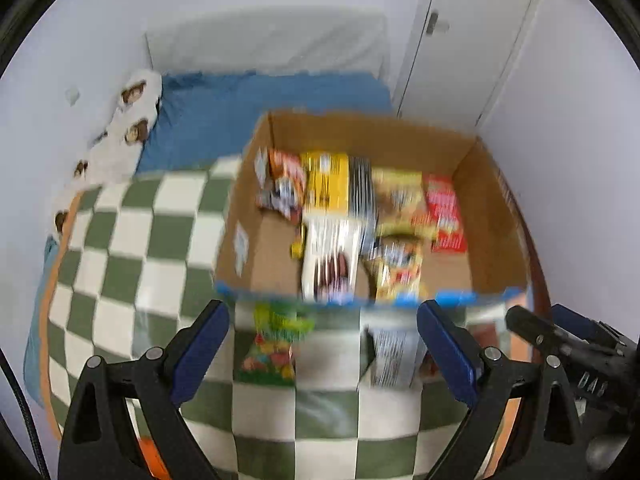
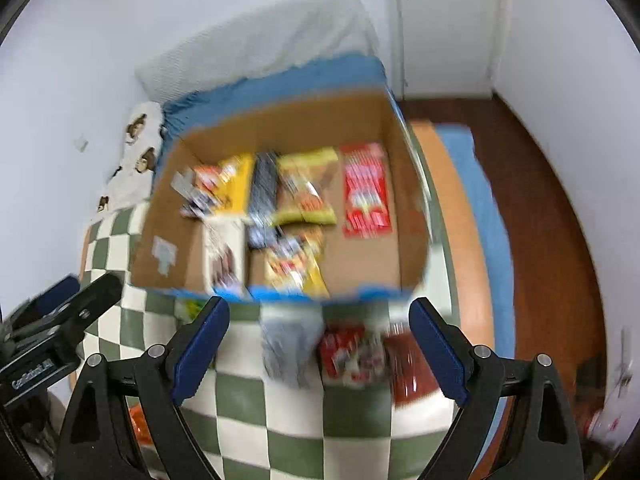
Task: Organize snacks
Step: 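Move both tools back down toward the remaining snacks on the mat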
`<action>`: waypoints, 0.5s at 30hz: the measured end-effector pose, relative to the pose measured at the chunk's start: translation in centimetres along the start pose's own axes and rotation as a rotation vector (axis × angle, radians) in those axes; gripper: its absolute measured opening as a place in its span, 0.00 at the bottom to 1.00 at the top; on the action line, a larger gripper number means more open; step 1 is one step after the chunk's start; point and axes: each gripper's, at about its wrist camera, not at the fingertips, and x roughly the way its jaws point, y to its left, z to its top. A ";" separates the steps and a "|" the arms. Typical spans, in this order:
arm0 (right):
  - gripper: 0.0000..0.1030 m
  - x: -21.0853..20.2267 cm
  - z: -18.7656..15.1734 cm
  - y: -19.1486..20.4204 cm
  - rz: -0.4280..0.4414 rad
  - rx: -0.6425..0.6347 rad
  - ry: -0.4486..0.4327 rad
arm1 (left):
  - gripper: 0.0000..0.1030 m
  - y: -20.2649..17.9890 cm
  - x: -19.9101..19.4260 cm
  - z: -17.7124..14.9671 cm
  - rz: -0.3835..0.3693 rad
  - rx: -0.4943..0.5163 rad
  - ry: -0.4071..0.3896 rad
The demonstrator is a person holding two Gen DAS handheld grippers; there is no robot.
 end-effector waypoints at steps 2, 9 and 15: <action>0.91 2.0 -1.4 -2.8 0.002 0.079 0.048 | 0.93 -0.5 2.4 -1.7 0.000 0.000 0.068; 0.90 7.4 -3.4 -8.9 -0.038 0.175 0.143 | 0.93 -4.8 10.5 -4.5 -0.046 0.065 0.274; 0.89 11.1 -3.5 -10.6 -0.063 0.136 0.209 | 0.92 -8.6 15.4 -4.4 -0.090 0.156 0.366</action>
